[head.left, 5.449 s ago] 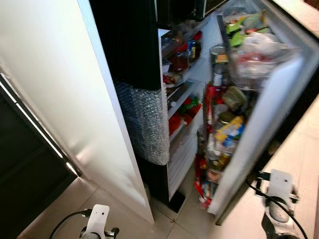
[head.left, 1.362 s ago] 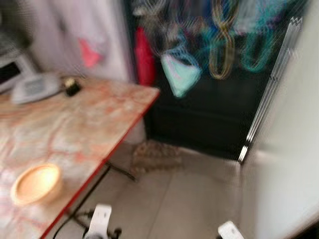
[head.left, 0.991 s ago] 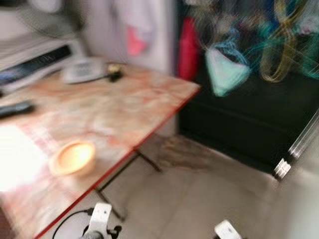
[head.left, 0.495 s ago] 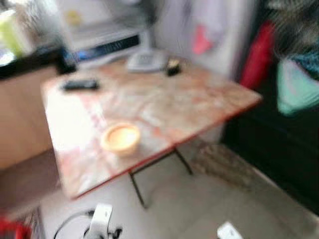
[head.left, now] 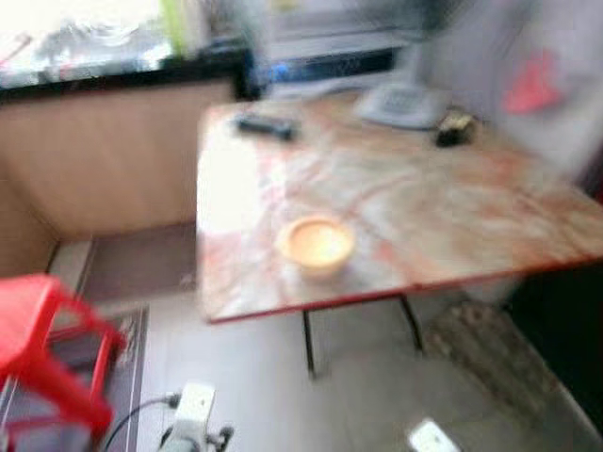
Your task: Restocking fridge
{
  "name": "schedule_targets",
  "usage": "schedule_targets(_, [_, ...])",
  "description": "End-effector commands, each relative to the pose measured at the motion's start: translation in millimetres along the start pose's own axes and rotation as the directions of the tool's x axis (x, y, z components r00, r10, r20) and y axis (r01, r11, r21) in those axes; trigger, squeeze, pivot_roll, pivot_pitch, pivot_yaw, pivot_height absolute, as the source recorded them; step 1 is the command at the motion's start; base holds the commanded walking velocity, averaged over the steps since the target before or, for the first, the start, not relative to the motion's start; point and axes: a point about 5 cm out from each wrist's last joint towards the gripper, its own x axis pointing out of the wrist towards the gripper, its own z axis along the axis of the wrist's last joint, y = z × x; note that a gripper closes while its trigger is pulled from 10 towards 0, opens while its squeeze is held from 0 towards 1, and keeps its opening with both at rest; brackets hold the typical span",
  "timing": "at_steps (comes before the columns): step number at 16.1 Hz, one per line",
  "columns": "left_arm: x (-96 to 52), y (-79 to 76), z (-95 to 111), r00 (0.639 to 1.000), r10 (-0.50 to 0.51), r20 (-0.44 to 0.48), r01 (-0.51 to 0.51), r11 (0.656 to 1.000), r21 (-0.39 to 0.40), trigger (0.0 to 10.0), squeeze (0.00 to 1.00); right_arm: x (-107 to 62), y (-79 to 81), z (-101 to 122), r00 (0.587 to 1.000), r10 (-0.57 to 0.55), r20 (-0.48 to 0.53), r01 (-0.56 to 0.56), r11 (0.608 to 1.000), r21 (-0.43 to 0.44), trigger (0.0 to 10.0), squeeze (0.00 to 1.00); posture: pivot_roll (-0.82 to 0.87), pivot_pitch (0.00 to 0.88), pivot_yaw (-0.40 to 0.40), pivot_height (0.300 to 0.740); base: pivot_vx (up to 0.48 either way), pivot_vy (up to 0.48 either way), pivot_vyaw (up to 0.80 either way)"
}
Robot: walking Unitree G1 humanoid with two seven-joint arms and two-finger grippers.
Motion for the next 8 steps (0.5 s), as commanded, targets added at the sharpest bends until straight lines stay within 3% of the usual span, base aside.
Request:
schedule_targets(1, [0.7, -2.2, 4, 1.0, 0.0, 0.014, 0.0, 1.0, 0.005, 10.0, 0.0, -0.7, 0.7, -6, 1.0, -0.007, -0.006, 0.007, 1.0, 0.009, 10.0, 0.0, -0.03, 0.0, 0.009, 0.74, 0.0, 0.0, 0.8])
schedule_targets(6, [-1.0, 0.6, 7, 0.994, 0.04, 0.104, -0.038, 0.999, -0.016, 10.0, 0.0, -0.6, 2.7, -8, 1.0, -0.028, -0.006, 0.028, 0.999, 0.035, 10.0, 0.0, -0.03, 0.0, 0.032, 0.74, 0.0, 0.0, 0.09])
schedule_targets(8, [-3.4, 2.9, 14, 0.978, 0.059, 0.202, -0.055, 0.998, -0.023, 10.0, 0.0, -0.3, 4.7, -10, 0.999, -0.042, -0.009, 0.042, 0.997, 0.059, 10.0, 0.0, -0.03, 0.0, 0.058, 0.74, 0.0, 0.0, 0.0])
